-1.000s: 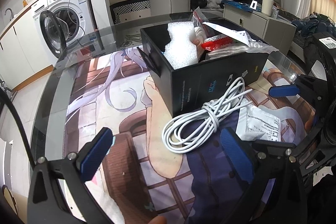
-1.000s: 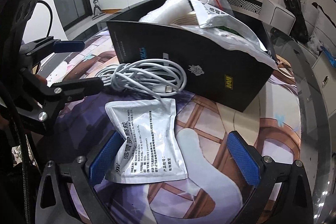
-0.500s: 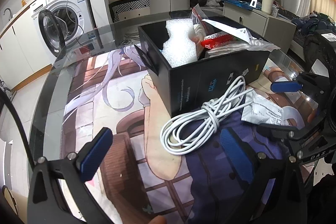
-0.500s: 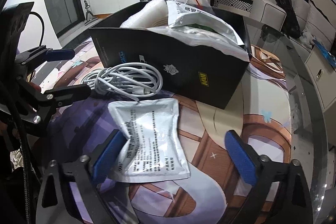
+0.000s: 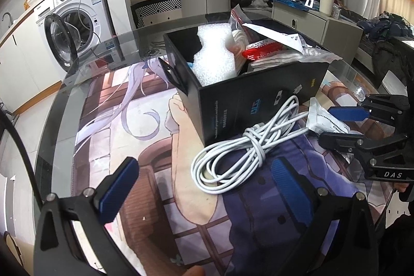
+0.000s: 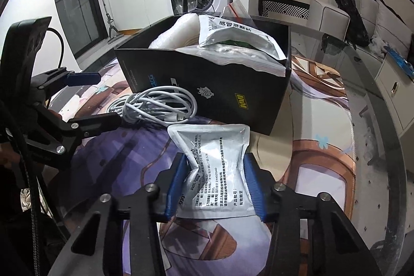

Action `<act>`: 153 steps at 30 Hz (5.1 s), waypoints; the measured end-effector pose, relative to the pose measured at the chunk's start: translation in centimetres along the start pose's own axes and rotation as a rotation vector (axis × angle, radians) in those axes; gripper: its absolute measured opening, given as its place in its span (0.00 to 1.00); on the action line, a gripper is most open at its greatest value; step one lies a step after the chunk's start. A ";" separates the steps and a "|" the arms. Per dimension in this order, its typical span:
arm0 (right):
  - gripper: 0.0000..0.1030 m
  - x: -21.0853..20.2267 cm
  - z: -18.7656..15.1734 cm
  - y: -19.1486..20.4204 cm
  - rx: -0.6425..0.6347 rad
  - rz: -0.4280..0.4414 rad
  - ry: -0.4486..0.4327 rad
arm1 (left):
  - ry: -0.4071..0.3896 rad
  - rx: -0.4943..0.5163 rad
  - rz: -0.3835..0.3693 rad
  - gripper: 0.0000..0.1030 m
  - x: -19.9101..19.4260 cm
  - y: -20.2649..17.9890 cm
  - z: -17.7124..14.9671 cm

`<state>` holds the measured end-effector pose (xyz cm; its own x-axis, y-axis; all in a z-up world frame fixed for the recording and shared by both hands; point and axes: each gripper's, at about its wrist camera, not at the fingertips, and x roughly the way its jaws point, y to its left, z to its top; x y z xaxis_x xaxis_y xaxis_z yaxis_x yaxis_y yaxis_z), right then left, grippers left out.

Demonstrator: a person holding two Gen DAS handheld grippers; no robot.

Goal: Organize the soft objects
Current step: 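Grasp the second white medicine packet with the right tool, then lift the packet with the right tool while the left tool approaches the white coiled cable, then grasp the white coiled cable with the left tool and lift it, then carry the cable and medicine packet over the black box with both tools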

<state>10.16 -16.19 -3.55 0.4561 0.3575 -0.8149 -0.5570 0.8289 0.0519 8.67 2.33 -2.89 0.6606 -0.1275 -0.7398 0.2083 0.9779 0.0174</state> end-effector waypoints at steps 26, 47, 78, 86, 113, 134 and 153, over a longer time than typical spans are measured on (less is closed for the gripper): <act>0.43 -2.2 -0.2 -0.5 0.027 -0.001 -0.057 | 0.066 -0.095 -0.122 0.90 2.6 -0.3 1.7; 0.43 -2.2 -0.3 -0.5 0.031 -0.005 -0.062 | 0.029 0.004 -0.227 0.37 0.7 -1.7 1.1; 0.43 -3.1 -0.1 -0.6 0.035 -0.006 -0.077 | 0.047 0.178 -0.302 0.30 0.0 -5.2 0.5; 0.43 -4.5 0.0 -0.1 0.018 -0.005 -0.105 | 0.017 0.132 -0.340 0.30 -1.8 -4.1 -0.4; 0.43 -7.2 0.6 1.6 -0.031 0.027 -0.172 | -0.026 0.171 -0.241 0.50 -2.8 -3.7 -0.3; 0.43 -7.1 0.7 1.3 -0.031 0.033 -0.180 | -0.029 0.084 -0.292 0.31 -2.5 -2.7 -0.4; 0.43 -8.8 4.9 0.9 -0.032 0.007 -0.270 | -0.198 -0.031 -0.243 0.31 -5.8 0.1 5.8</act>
<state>8.99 -16.47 6.48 0.6182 0.4683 -0.6313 -0.5806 0.8134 0.0349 9.04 2.22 5.29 0.7224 -0.3854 -0.5741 0.3572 0.9189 -0.1673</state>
